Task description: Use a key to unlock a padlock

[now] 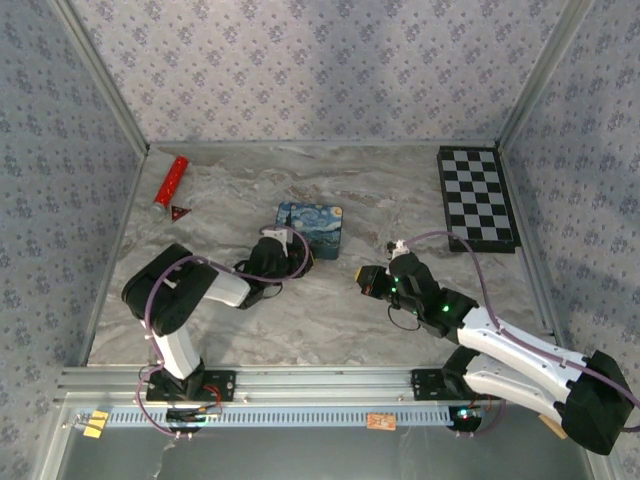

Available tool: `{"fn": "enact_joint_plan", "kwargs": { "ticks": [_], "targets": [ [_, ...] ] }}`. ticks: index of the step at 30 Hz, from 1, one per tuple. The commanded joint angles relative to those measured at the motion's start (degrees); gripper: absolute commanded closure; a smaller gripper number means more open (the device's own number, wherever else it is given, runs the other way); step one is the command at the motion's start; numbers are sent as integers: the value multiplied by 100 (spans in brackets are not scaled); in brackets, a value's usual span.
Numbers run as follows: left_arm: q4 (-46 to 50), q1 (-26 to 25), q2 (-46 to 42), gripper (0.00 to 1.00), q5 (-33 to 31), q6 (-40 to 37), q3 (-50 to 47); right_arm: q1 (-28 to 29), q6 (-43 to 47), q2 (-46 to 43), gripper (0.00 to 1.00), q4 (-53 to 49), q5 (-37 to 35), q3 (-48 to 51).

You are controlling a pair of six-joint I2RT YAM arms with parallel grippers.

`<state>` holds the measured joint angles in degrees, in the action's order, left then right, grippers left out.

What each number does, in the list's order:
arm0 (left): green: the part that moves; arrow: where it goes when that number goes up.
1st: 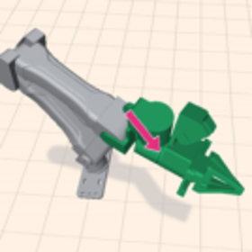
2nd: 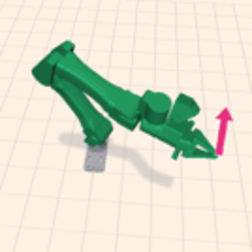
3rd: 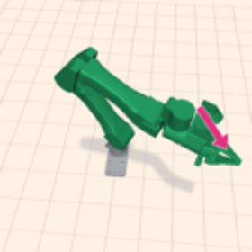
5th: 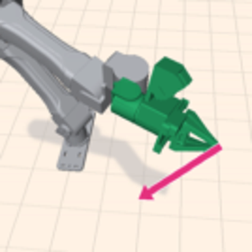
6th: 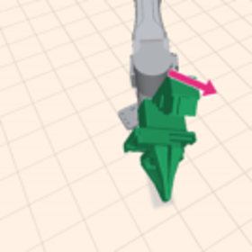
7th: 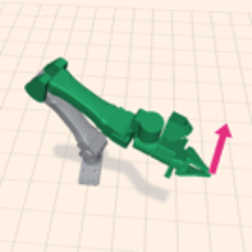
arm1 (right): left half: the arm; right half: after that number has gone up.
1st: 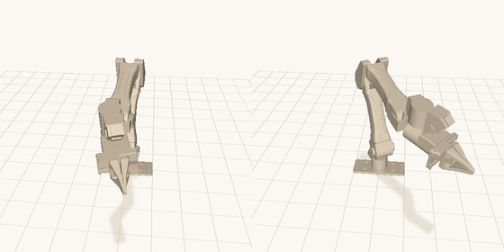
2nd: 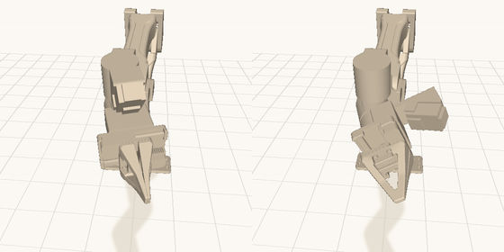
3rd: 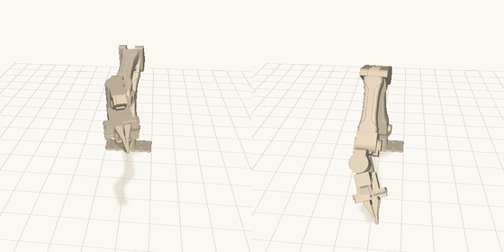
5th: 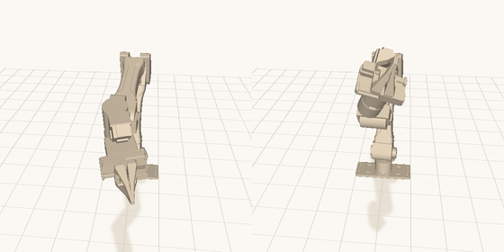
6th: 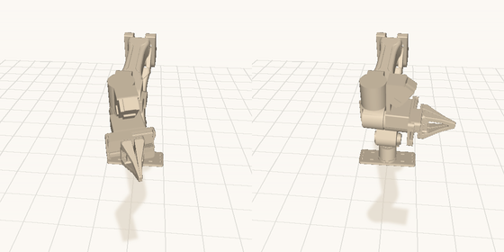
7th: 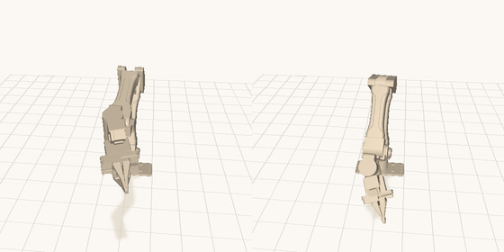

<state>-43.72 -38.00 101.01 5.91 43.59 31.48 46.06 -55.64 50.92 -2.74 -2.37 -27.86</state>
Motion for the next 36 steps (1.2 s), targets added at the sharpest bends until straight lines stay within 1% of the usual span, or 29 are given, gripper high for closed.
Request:
{"fn": "enact_joint_plan", "kwargs": {
  "ticks": [1,10,17,21,26,30,36],
  "targets": [
    [-119,-54,138,69,331,162,139,32,74,13,100,63,-185,101],
    [-62,-62,166,82,514,232,305,37,28,358,100,542,-253,255],
    [214,-110,-108,93,695,366,393,44,-105,799,100,1397,-402,524],
    [234,-122,-332,97,909,701,402,56,-232,1096,100,1966,-428,616],
    [300,-176,-544,100,1101,1196,485,58,-374,1302,100,2426,-617,694],
    [334,-245,-659,100,1116,1668,542,79,-458,1283,100,2648,-865,793],
    [133,-391,-732,100,941,2591,522,103,-673,1212,100,3078,-1140,1014]
  ]
}}
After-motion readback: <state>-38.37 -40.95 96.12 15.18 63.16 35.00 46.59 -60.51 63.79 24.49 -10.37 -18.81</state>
